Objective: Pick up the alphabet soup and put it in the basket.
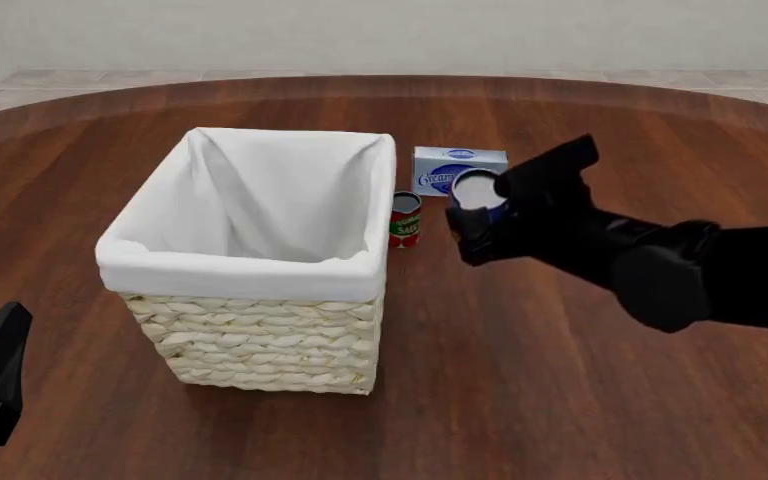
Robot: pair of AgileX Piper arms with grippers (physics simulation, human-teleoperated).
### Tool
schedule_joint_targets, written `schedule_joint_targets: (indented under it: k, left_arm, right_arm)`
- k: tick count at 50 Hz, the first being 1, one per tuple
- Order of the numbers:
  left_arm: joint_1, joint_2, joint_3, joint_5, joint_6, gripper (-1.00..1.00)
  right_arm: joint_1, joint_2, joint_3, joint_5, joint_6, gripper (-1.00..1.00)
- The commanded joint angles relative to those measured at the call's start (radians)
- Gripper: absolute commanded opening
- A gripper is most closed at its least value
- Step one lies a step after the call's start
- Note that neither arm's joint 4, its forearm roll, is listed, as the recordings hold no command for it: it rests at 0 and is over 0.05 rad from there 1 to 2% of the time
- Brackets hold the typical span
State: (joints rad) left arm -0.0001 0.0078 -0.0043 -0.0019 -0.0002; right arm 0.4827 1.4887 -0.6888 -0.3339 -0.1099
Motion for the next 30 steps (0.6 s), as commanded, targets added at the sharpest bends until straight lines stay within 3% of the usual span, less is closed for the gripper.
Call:
schedule_joint_targets:
  k: [1, 30]
  left_arm:
    - [0.0, 0.0, 0.0, 0.0, 0.0, 1.0]
    - [0.0, 0.0, 0.0, 0.0, 0.0, 1.0]
  right_arm:
    - [0.006, -0.045, -0.021, 0.033, 0.006, -1.0]
    - [0.029, -0.146, -0.068, 0.108, -0.045, -1.0]
